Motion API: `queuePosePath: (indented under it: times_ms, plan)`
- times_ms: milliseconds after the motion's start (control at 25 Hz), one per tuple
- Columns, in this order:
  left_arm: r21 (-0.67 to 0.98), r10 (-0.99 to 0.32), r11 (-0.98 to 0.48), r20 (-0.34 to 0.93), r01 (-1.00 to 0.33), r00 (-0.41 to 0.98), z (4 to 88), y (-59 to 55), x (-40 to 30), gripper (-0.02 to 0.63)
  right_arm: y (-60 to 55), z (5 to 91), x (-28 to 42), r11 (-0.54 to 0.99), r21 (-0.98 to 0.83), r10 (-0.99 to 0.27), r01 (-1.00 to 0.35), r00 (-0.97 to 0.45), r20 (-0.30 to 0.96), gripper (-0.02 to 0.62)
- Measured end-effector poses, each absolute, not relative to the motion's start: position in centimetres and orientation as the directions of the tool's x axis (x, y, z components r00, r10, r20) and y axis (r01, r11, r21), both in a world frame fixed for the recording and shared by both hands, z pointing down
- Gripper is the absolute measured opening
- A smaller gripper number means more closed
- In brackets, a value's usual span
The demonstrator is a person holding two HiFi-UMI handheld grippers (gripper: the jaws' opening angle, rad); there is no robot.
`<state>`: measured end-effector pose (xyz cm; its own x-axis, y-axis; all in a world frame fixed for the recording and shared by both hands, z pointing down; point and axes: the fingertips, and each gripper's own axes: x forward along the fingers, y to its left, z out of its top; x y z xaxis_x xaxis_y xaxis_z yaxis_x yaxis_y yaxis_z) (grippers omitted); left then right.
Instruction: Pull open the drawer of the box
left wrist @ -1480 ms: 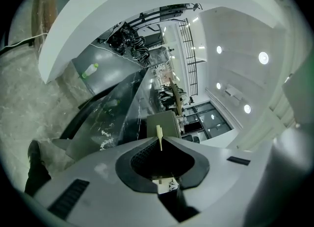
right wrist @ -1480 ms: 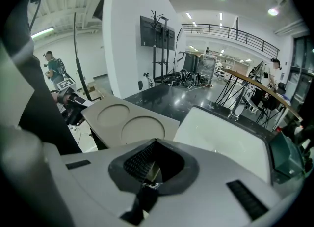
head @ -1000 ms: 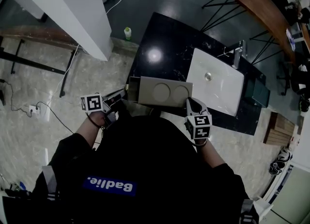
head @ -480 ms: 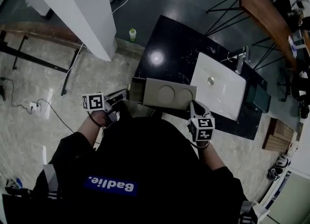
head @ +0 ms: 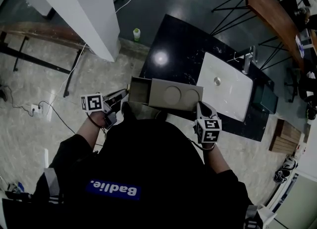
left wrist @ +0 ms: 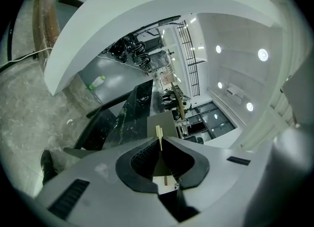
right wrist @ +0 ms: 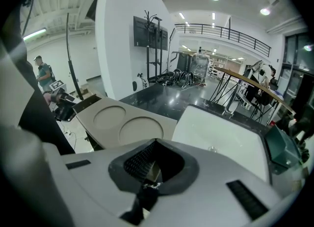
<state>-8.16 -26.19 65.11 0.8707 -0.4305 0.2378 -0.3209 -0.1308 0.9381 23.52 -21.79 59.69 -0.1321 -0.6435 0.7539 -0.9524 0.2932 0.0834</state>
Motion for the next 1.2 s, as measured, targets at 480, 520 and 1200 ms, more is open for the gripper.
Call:
queuePosePath:
  times_ms: [480, 520, 1200]
  plan:
    - [0.908, -0.439, -0.178, 0.27, -0.378, 0.857, 64.6, -26.3, -8.2, 0.028, -21.8, 59.6, 23.6, 0.281, 0.095, -0.647, -0.955, -0.116, 0.753, -0.002]
    - [0.892, -0.438, -0.198, 0.291, -0.407, 0.85, 64.6, -26.3, -8.3, 0.028, -21.8, 59.6, 23.6, 0.28, 0.095, -0.648, -0.955, -0.115, 0.753, -0.002]
    - [0.727, -0.548, -0.315, 0.385, -0.609, 0.743, 61.2, -28.6, -10.6, 0.028, -22.3, 58.3, 24.2, 0.184, 0.111, -0.711, -0.977, -0.054, 0.701, -0.002]
